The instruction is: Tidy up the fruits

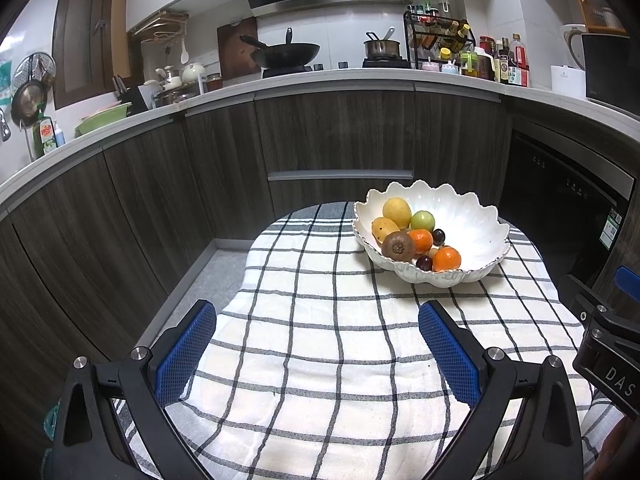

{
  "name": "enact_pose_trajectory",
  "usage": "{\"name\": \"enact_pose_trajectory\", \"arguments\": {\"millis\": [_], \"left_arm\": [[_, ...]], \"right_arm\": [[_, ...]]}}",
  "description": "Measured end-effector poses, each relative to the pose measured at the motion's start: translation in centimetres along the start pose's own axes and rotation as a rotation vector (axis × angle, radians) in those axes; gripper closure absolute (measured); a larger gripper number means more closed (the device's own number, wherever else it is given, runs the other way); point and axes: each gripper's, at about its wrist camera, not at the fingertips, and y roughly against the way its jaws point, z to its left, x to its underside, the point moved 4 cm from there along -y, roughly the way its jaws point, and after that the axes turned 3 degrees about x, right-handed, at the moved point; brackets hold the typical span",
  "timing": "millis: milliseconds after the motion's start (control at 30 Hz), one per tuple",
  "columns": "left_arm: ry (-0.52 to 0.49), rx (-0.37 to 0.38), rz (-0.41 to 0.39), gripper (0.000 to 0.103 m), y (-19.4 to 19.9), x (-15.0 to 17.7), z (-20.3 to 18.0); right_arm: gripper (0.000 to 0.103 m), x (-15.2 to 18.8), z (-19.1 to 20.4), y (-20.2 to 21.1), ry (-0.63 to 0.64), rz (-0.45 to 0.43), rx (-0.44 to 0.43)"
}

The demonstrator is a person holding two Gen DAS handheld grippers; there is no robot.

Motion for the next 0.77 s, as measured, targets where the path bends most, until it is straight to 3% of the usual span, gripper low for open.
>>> {"name": "enact_pose_trajectory", "arguments": {"millis": [767], "left_arm": [[0.011, 0.01, 0.005, 0.0, 0.13, 0.1, -0.11]], "right_arm": [[0.014, -0.03, 0.03, 0.01, 0.0, 0.001, 0.0]]}}
